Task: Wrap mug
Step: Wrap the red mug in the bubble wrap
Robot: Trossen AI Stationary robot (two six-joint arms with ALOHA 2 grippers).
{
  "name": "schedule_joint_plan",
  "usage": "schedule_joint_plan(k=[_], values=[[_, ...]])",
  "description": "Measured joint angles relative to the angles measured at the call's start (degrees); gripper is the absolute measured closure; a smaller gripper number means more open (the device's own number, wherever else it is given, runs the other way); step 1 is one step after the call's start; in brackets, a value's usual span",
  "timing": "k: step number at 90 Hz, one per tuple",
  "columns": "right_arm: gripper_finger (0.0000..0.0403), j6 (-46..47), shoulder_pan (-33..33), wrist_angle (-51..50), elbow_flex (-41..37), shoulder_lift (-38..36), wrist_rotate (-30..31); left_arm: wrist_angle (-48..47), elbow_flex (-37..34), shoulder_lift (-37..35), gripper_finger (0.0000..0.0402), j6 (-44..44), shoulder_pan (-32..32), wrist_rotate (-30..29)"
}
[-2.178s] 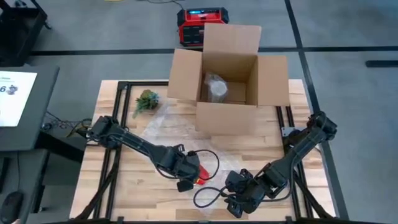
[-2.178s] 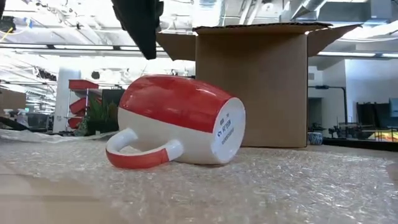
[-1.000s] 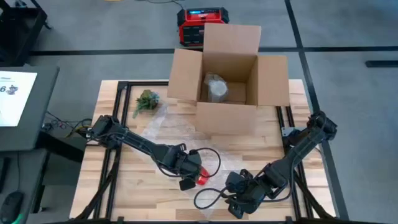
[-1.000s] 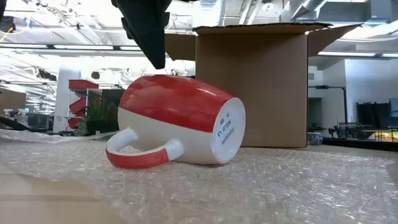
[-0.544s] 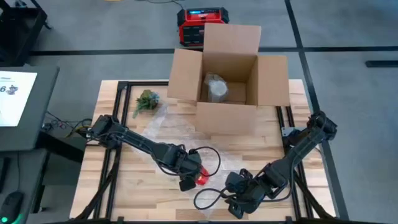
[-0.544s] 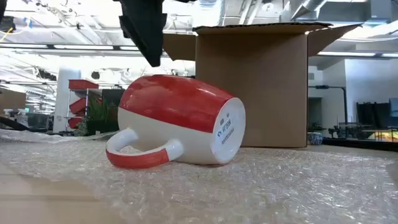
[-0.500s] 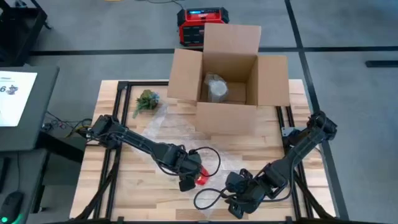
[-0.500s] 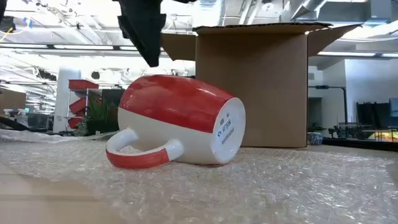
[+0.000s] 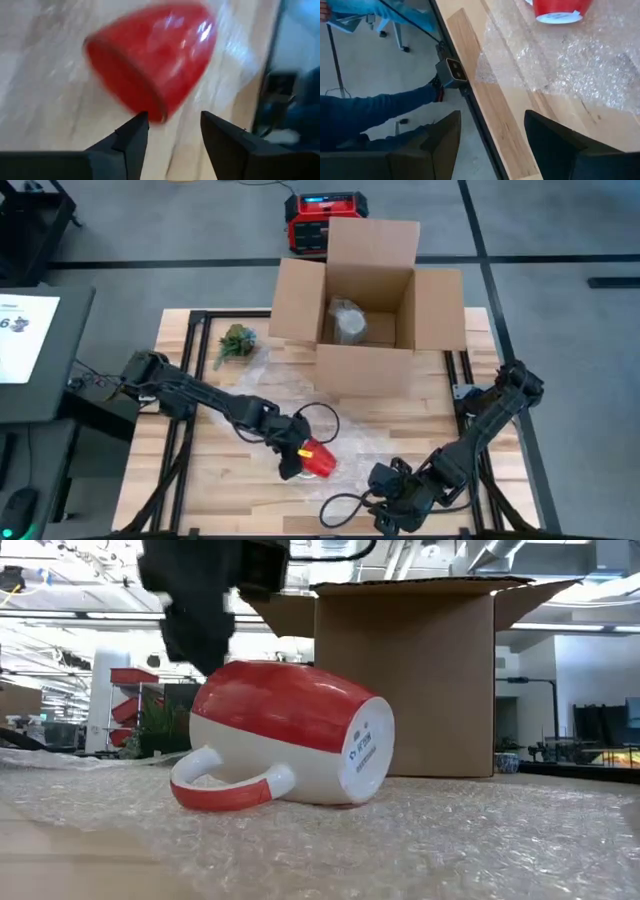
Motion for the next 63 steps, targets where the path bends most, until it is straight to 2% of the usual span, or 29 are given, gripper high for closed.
schedule_joint_plan(k=[12, 23, 33, 49, 63], values=[[0.0196, -0.1, -0.4, 0.0, 0.0, 0.0, 0.0, 11.1, -3.8, 0.8, 0.0241, -4.0, -1.4, 0.0], [0.0196, 0.0, -0.9, 0.1, 0.0, 0.0, 0.0, 11.7, -4.1, 1.4, 0.0257, -4.3, -2.4, -3.6], [0.0196, 0.0, -1.2, 0.1, 0.0, 0.0, 0.0, 13.3, -4.1, 1.3, 0.0289, -4.2, -2.6, -4.8], [0.0196, 0.0, -1.8, 0.1, 0.0, 0.0, 0.0, 12.7, -1.3, 1.3, 0.0382, -3.7, -2.6, -4.7], [0.0196, 1.0, -1.9, -0.9, 0.0, 0.0, 0.0, 4.1, 6.1, 1.3, 0.0397, -1.5, -2.7, -5.4]])
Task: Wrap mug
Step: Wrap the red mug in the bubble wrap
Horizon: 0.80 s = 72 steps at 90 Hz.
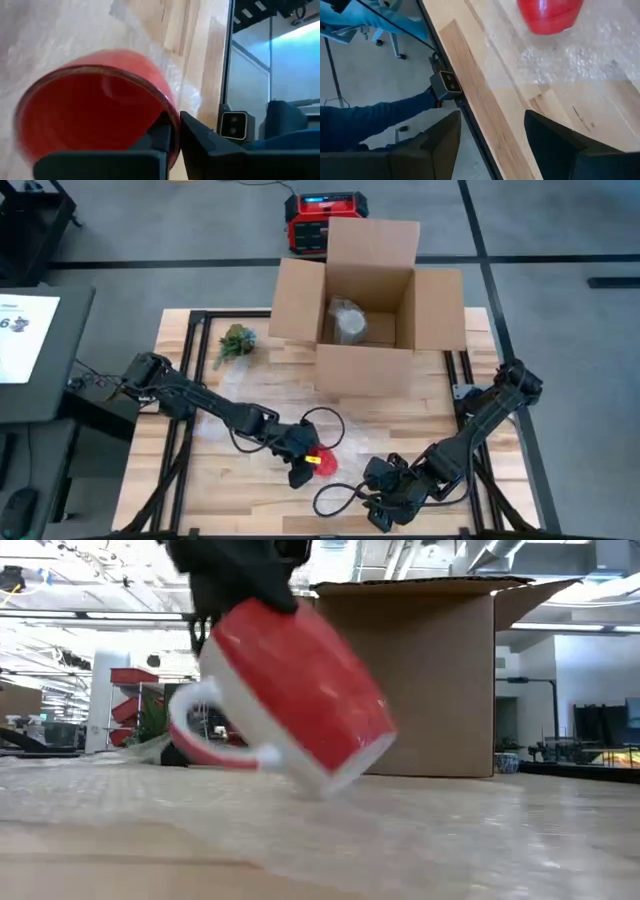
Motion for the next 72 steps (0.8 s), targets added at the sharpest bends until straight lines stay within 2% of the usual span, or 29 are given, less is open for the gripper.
schedule_joint_plan(k=[19, 33, 43, 57, 72], values=[[0.0196, 1.4, 0.5, -1.4, 0.0, 0.0, 0.0, -17.8, 12.2, -0.1, 0.0399, 3.8, -0.1, -4.6], [0.0196, 0.8, 0.4, -1.3, 0.0, 0.0, 0.0, -26.2, 18.8, -0.1, 0.04, 6.4, -0.8, -10.3], [0.0196, 0.1, 0.0, -1.1, 0.0, 0.0, 0.0, -29.4, 20.9, -0.1, 0.0401, 7.2, -1.4, -13.9], [0.0196, 0.1, -0.4, -0.9, 0.0, 0.0, 0.0, -35.3, 21.6, 2.0, 0.0401, 7.8, -1.7, -14.1], [0.0196, -0.1, -0.8, -0.7, 0.0, 0.0, -0.1, -44.1, 27.2, 8.8, 0.0401, 11.6, -3.5, -12.4]])
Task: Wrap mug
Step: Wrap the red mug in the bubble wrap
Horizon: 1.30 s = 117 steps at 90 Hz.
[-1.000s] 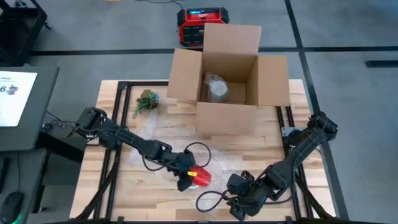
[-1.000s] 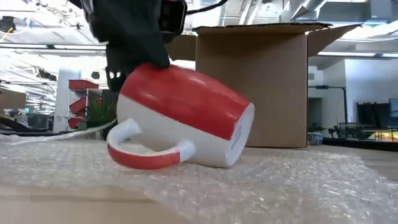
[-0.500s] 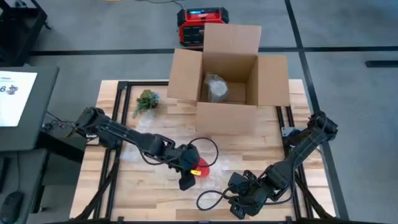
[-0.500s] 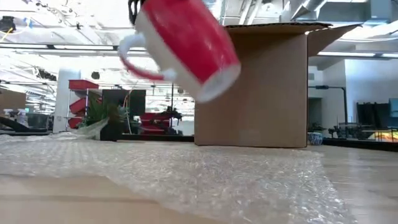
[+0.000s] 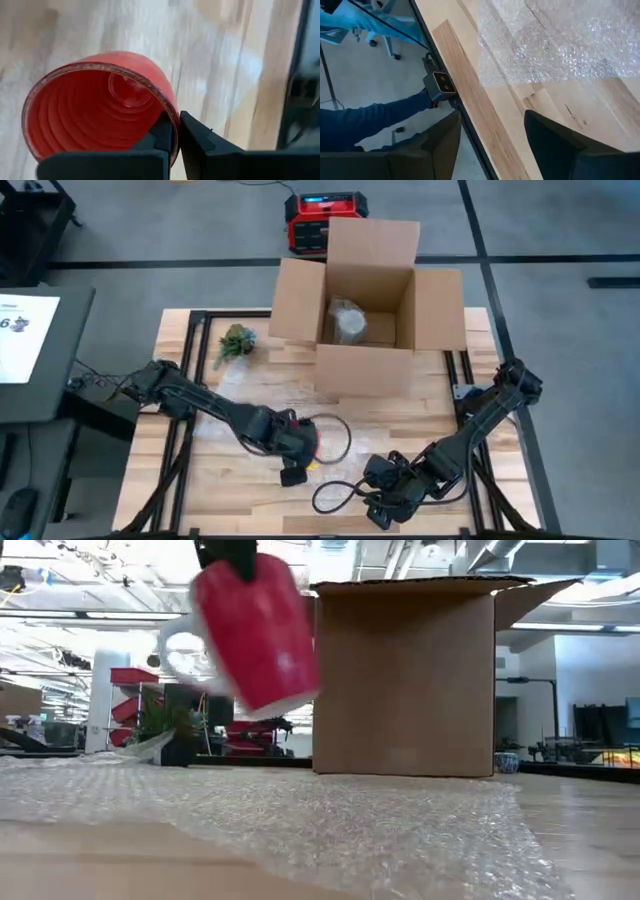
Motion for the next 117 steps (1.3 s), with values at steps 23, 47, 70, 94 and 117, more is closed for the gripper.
schedule_joint_plan(k=[23, 47, 70, 94, 117], values=[[0.0196, 0.7, 0.0, 0.5, 0.0, 0.0, -0.4, -1.8, 5.9, 6.9, 0.0401, 3.1, -0.5, -0.4], [0.0196, 1.0, 0.1, 0.4, 0.0, 0.0, -1.1, -1.9, 6.2, 8.0, 0.0399, 2.8, -0.4, 0.4], [0.0196, 0.6, 0.1, 0.4, 0.0, 0.0, -1.2, -1.6, 6.2, 8.2, 0.0375, 1.6, -0.3, 0.5], [0.0196, 0.5, 0.1, 0.4, 0.0, 0.0, -1.2, -1.2, 5.5, 9.1, 0.037, 1.2, -0.1, 0.6], [0.0196, 0.4, 0.1, 0.4, 0.0, 0.0, -1.2, 0.5, 5.5, 9.0, 0.032, 1.1, 0.3, 1.9]])
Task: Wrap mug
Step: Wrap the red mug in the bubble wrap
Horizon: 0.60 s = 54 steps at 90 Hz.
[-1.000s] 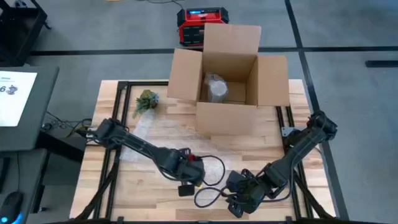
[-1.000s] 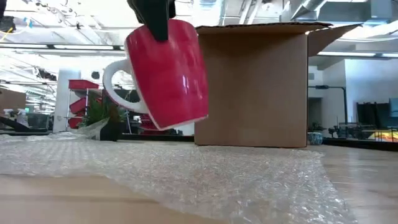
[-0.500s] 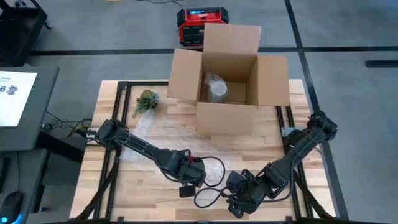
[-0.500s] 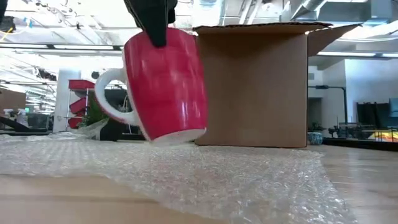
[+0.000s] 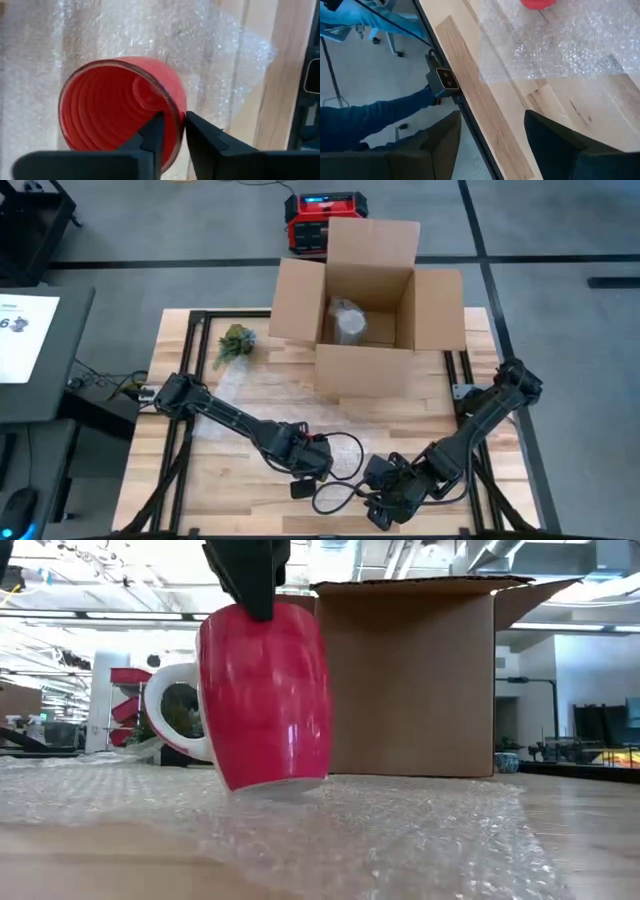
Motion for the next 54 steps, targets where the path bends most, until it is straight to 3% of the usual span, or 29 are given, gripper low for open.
schedule_joint_plan(k=[25, 54], values=[[0.0196, -0.3, 0.0, 0.0, 0.0, 0.0, 0.0, -0.5, 0.0, 0.0, 0.0239, -1.2, 0.4, 0.0], [0.0196, -0.6, -0.1, 0.1, 0.0, 0.0, 0.0, -1.2, 1.9, -0.2, 0.0228, -3.0, 0.4, 2.1]])
